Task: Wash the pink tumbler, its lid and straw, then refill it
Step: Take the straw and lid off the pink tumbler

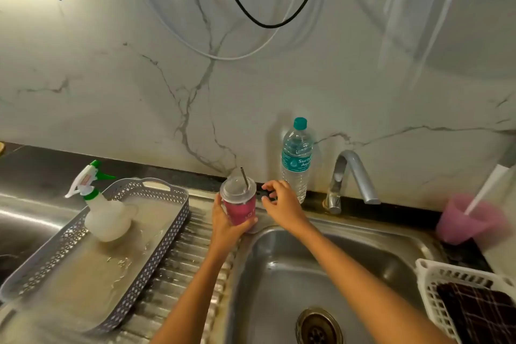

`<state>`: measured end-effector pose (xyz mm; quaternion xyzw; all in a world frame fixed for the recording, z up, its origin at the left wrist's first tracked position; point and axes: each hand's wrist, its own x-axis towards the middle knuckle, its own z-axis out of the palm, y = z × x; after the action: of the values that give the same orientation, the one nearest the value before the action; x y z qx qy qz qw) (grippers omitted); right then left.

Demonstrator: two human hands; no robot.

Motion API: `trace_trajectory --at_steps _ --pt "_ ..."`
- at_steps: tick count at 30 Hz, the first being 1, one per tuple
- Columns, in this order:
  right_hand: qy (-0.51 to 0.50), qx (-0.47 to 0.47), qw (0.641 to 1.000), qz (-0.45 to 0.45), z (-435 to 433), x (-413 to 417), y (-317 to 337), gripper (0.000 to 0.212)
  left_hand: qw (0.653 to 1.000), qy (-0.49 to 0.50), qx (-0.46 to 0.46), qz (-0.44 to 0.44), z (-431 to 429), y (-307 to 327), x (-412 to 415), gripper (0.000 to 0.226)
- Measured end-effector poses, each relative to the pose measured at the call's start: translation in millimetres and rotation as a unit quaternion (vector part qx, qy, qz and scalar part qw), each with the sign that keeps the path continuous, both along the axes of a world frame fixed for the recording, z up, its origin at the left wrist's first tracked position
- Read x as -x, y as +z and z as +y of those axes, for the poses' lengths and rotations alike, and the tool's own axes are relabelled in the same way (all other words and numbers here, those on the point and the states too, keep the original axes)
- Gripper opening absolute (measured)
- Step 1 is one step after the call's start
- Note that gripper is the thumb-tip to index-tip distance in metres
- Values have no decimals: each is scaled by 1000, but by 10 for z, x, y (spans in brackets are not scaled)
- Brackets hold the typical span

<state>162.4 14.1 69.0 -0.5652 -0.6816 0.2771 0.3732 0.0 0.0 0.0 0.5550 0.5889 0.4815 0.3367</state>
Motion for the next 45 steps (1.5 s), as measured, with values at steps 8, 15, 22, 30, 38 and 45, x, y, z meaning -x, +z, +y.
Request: trace_trajectory --at_steps 8,15,22,30,38,45 --pt "18 34 999 30 192 111 -16 35 995 1 -11 -94 163 13 -127 93" --pt "31 -3 997 64 86 95 49 32 993 6 -3 -114 65 42 -174 85" --pt "26 -68 995 67 -125 92 288 20 994 -10 -11 -111 -119 109 -210 90" --pt "22 -147 983 103 -211 188 841 16 995 11 -5 -100 -315 64 -52 95" --pt "-39 -240 948 205 -201 182 1282 15 993 32 1 -116 -412 40 14 98" --pt "-148 -189 938 248 -18 52 762 10 994 30 6 -107 -427 -15 -27 96"
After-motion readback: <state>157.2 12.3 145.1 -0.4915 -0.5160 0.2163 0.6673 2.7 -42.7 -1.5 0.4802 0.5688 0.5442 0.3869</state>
